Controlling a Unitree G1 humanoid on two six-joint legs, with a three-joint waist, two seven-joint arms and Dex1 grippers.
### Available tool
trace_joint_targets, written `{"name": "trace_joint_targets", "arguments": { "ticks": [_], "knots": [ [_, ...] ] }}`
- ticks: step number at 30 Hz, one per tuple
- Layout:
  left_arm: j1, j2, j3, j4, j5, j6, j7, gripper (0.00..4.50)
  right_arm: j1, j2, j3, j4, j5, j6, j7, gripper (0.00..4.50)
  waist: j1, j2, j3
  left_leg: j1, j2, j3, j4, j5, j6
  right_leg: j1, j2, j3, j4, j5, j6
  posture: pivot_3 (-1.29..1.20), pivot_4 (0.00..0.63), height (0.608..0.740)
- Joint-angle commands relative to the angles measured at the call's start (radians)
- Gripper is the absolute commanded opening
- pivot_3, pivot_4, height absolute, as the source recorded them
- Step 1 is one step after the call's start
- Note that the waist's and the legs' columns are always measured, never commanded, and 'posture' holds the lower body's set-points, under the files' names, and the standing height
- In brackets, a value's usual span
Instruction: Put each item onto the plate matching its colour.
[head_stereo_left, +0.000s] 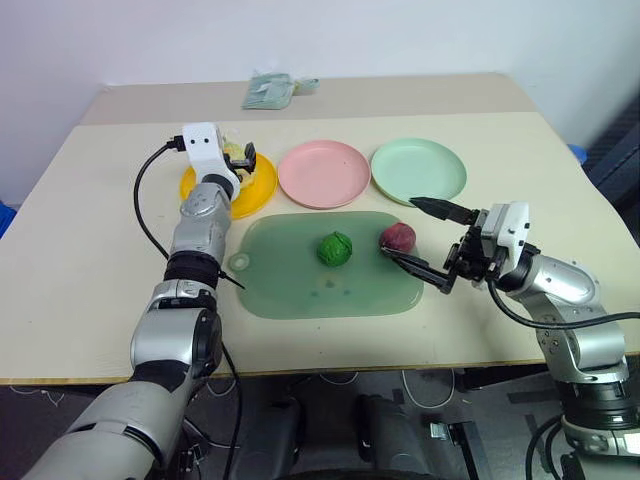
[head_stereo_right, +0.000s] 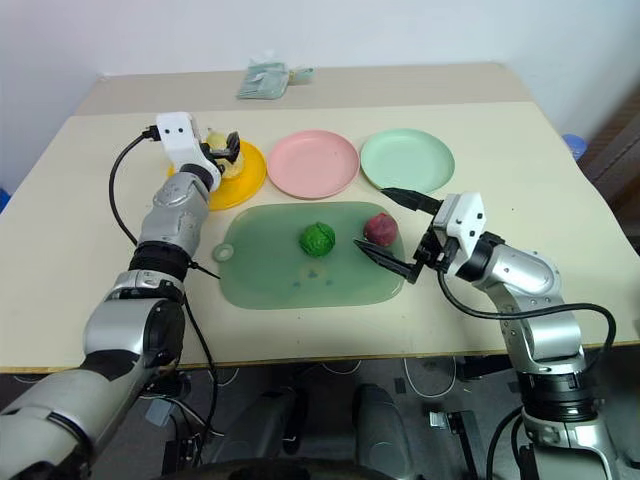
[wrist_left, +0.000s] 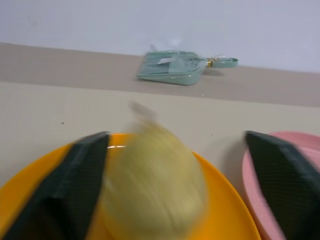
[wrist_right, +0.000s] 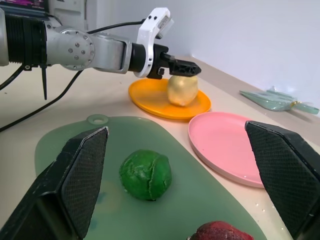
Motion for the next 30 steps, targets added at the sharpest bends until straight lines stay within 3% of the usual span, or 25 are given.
{"name": "trace_joint_targets", "arguments": {
  "ticks": [1,7,11,18,24,30],
  "knots": [
    [-0.008,-0.004,0.002,-0.078,-0.012,-0.028,-0.045,4.44,-0.006,0.006,-0.015,-0.025,0.003,-0.014,-0.016,4.5,0.0,0.0,0.0,0.0,0.0,0.0,0.0,0.0,0.0,0.0,0.0,0.0,0.0,0.0,0.0,0.0,0.15,0.74],
    [0.185,-0.025,-0.067,-0.555,-0.155,0.195,-0.283,4.44,0.041,-0.002,-0.029,-0.069,0.009,0.003,-0.049,4.5,-0.001,0.0,0.0,0.0,0.0,0.0,0.0,0.0,0.0,0.0,0.0,0.002,0.0,0.001,0.0,0.0,0.15,0.74],
    [0.32,0.034,-0.13,-0.813,-0.239,0.372,-0.429,4.44,0.06,-0.004,-0.023,-0.086,0.009,0.022,-0.07,4.5,-0.005,0.0,0.0,0.0,0.001,0.0,0.0,-0.001,0.001,0.0,0.0,0.003,0.001,0.002,-0.001,0.0,0.15,0.74],
    [0.404,0.126,-0.209,-0.918,-0.277,0.477,-0.627,4.44,0.046,0.014,0.019,-0.096,-0.005,0.048,-0.099,4.5,0.0,0.001,0.0,0.0,0.001,0.0,0.001,-0.001,0.002,0.0,0.001,0.003,0.001,0.002,-0.002,0.0,0.15,0.74],
    [0.504,0.274,-0.209,-1.015,-0.304,0.495,-0.811,4.44,0.008,0.027,0.084,-0.091,-0.04,0.095,-0.135,4.5,-0.007,0.001,0.0,0.0,0.002,0.0,-0.001,-0.001,0.002,-0.001,0.001,0.003,0.001,0.002,-0.003,0.0,0.15,0.74],
    [0.777,0.52,-0.09,-1.155,-0.364,0.402,-1.078,4.44,-0.117,0.075,0.206,-0.013,-0.129,0.218,-0.198,4.5,-0.026,0.001,-0.001,0.0,0.004,0.002,-0.003,-0.001,0.002,-0.003,0.001,0.004,0.0,0.002,-0.004,0.0,0.15,0.74]
  ]
}}
